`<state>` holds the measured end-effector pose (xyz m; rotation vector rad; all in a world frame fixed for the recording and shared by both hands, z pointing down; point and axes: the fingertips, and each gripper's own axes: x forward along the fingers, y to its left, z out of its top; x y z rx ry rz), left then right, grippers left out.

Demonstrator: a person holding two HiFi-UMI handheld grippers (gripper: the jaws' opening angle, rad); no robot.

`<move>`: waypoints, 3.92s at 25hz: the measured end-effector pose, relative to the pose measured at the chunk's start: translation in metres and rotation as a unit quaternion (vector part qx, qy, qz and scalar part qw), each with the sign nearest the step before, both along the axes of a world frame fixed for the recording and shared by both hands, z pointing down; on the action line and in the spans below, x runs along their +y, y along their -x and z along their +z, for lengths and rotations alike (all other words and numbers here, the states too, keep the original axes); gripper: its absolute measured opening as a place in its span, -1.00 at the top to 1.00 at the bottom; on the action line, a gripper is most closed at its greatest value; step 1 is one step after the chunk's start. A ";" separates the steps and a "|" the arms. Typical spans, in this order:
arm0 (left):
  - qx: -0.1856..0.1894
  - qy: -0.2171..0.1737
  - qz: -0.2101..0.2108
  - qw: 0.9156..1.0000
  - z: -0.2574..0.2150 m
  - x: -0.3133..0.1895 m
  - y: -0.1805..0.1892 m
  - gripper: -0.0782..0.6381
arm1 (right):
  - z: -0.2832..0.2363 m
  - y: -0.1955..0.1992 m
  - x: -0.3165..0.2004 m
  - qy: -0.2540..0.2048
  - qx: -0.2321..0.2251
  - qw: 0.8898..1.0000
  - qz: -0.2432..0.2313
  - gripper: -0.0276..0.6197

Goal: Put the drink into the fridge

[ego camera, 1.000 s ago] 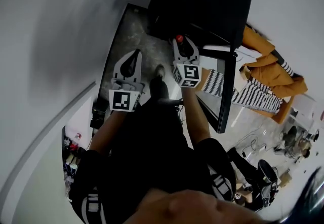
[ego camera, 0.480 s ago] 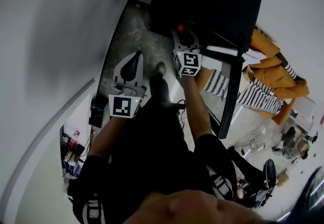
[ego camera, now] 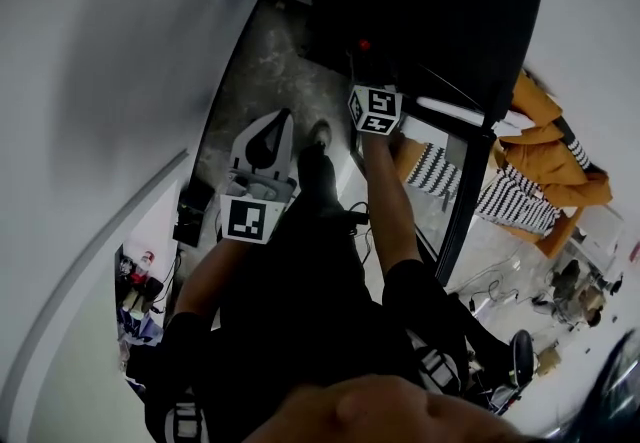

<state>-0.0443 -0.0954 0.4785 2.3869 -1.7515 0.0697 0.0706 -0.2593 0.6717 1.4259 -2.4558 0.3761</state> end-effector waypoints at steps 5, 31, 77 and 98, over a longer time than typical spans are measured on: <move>-0.004 0.001 0.008 1.000 0.007 -0.002 -0.003 0.77 | 0.017 0.009 -0.014 -0.001 0.007 1.000 -0.009 0.53; -0.005 0.018 -0.007 1.000 0.028 -0.005 0.013 0.77 | 0.097 0.033 -0.060 0.022 0.011 1.000 -0.004 0.53; 0.019 0.017 -0.018 1.000 0.031 -0.015 0.020 0.77 | 0.110 0.024 -0.063 0.016 0.007 1.000 0.017 0.48; 0.033 -0.007 -0.003 0.999 0.002 -0.011 0.029 0.77 | 0.060 0.016 -0.033 0.019 -0.016 0.998 0.058 0.39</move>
